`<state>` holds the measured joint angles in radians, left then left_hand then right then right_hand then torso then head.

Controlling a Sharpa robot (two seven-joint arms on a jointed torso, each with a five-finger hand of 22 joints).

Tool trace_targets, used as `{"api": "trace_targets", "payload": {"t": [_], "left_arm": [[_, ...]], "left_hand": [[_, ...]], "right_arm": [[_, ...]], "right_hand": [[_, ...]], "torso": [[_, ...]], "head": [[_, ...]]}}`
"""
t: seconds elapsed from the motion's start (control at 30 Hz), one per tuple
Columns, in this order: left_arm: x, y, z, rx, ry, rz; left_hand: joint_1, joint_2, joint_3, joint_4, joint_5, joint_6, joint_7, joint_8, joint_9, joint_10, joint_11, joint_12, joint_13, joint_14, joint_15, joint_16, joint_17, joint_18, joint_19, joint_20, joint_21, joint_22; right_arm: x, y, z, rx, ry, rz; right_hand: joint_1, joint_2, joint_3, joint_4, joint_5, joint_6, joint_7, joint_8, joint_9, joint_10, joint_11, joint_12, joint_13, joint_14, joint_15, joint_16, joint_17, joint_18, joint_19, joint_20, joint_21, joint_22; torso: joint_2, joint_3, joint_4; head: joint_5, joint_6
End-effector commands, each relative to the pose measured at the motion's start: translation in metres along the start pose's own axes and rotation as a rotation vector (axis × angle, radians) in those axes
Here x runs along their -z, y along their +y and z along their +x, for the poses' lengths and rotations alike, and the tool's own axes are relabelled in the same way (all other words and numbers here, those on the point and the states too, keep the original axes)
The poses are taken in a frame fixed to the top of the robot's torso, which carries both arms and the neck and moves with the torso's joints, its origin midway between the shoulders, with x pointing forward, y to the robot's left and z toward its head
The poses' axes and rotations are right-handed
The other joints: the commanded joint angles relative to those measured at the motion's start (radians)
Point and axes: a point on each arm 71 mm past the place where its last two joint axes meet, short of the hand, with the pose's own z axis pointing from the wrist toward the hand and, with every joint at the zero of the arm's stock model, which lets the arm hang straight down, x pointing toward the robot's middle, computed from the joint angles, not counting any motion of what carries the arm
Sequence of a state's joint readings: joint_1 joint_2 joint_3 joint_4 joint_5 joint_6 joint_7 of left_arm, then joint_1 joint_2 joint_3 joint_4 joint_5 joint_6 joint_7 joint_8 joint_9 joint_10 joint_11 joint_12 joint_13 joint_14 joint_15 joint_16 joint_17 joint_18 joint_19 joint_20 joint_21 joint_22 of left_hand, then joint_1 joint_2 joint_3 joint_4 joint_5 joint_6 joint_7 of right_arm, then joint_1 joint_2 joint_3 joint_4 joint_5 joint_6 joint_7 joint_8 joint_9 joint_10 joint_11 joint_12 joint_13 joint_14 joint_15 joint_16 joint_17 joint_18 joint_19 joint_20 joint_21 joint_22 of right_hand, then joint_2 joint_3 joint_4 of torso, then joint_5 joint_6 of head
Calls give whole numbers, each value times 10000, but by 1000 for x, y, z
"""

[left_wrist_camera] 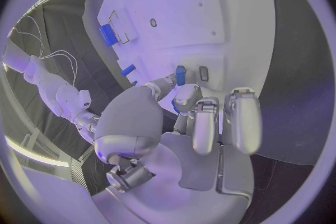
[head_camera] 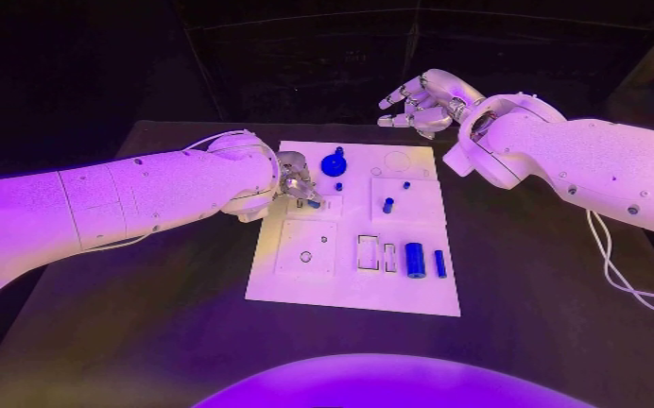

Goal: Assemble the parts on the task board

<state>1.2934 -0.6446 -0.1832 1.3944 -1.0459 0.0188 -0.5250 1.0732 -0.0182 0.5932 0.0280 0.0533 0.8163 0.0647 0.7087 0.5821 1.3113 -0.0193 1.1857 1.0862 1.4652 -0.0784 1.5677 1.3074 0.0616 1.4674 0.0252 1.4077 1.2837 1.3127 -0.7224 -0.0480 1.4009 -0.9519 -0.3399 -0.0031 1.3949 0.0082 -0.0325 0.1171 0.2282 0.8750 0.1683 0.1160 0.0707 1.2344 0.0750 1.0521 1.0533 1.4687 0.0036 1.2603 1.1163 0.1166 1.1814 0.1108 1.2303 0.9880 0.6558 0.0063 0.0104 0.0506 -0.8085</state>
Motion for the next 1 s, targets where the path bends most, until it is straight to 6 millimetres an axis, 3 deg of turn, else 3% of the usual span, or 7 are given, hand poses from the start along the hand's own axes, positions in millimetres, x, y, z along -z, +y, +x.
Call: {"api": "trace_targets", "payload": {"t": [0.03,0.33,0.53,0.67,1.0], "left_arm": [[0,1,3,-204,221,-216],[-1,1,3,-198,208,-247],[-2,0,3,-178,203,-237],[-3,-2,3,-174,286,-213],[-5,-4,3,-165,342,-221]], "left_hand": [[77,-2,1462,-1410,27,30,-71,54,-25,97,2,36,10,1056,-36,31,2634,-32,123,10,-41,-7],[-3,20,1491,-1337,22,51,-64,71,-9,127,12,51,26,1056,-31,31,2634,-33,124,10,-44,-6],[-440,24,1388,-966,13,179,-122,138,34,190,-18,99,74,1056,-45,31,2634,-33,129,6,-52,3],[-851,-100,1075,-657,9,290,-175,164,46,236,-57,158,129,1056,-71,31,2634,-37,140,-14,-46,26],[-1072,-155,785,-483,11,445,-243,225,73,274,-111,217,187,1056,-116,31,2634,-39,150,-53,-44,46]], "right_arm": [[-1,2,-1,-36,4,-89],[0,2,-1,-39,-5,-82],[0,2,-1,-40,-12,-85],[-1,2,-1,-40,-8,-86],[-1,2,0,-42,1,-95]], "right_hand": [[43,38,-63,13,61,-59,-26,59,-11,21,-5,2,-9,82,-66,1,-17,55,59,-26,-26,-9],[43,38,-63,13,61,-59,-26,59,-11,21,-5,2,-9,82,-66,1,-17,55,59,-26,-26,-9],[43,38,-63,13,61,-59,-26,59,-11,21,-5,2,-9,82,-66,1,-17,55,59,-26,-26,-9],[43,38,-63,13,61,-59,-26,59,-11,21,-5,2,-9,82,-66,1,-17,55,59,-26,-26,-9],[43,38,-63,13,61,-59,-26,59,-11,21,-5,2,-9,82,-66,1,-17,55,59,-26,-26,-9]], "torso": [[-3,6,4],[-4,3,-6],[3,6,-28],[6,7,-24],[5,17,-11]], "head": [[6,10],[19,2],[14,0],[2,-8],[-14,-23]]}}
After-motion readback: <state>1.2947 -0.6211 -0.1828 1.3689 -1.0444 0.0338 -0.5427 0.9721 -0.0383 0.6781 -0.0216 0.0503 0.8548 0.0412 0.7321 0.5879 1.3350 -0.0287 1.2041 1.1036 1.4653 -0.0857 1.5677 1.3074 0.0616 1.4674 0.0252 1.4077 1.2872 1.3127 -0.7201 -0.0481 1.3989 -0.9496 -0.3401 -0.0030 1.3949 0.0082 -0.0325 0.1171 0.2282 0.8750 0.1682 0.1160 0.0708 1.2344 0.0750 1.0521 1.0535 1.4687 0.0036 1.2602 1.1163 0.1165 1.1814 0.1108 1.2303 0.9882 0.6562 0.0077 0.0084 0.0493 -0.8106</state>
